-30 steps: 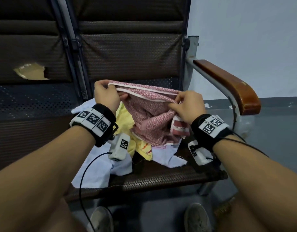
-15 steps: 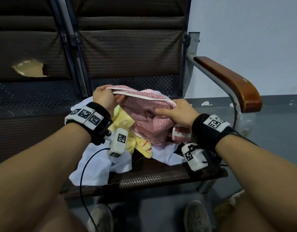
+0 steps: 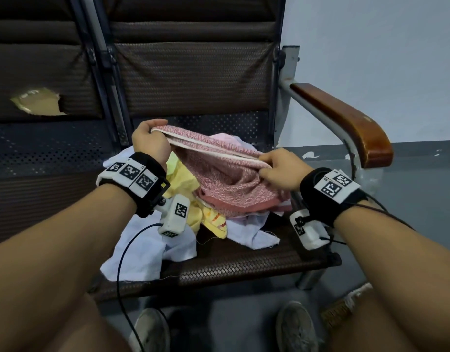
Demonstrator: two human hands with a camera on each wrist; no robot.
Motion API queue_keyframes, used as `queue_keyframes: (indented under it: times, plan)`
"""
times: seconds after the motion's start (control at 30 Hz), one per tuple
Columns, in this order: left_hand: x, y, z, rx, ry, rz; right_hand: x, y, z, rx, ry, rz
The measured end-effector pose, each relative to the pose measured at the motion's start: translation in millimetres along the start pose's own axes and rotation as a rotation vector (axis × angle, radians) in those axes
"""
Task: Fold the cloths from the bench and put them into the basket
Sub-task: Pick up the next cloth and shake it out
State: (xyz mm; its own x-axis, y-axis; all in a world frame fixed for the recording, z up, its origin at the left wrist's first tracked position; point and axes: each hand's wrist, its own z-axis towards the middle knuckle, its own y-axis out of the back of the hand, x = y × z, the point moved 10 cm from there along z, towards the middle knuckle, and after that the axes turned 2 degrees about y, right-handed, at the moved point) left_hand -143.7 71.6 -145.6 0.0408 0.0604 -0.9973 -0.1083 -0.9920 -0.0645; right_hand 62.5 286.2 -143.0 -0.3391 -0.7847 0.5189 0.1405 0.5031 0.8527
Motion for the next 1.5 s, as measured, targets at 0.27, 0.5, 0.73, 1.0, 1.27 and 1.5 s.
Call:
queue_keyframes:
  times: [0.27,0.5,0.73,1.0,1.27,1.5]
  plan:
    - [8.7,-1.9,0.2,0.064,-0.006,0.081,-14.8,20.9,-2.8,-0.251,0.074,-0.121]
    - [13.2,-5.7,1.2,0.098,-0.008,0.103,-7.0,5.4,-7.0,-0.245,0.176,-0.262]
    - [31.6,-12.3,-3.1,0.181,0.09,0.145,16.4,8.4,-20.4,-0.318,0.37,-0.291]
    - [20.7,-9.4,-3.9,0.168,0.043,0.111,-0.5,-4.5,-10.4,-0.208,0.201,-0.423]
    - [17.2,-13.5,-9.1,0.216,-0.009,0.123,-7.5,16.7,-13.7,-0.336,0.093,-0.575]
    - [18.9,-15.5,-11.3,0.223,0.005,0.12,-10.5,-28.6,-15.0,-0.034,0.234,-0.384]
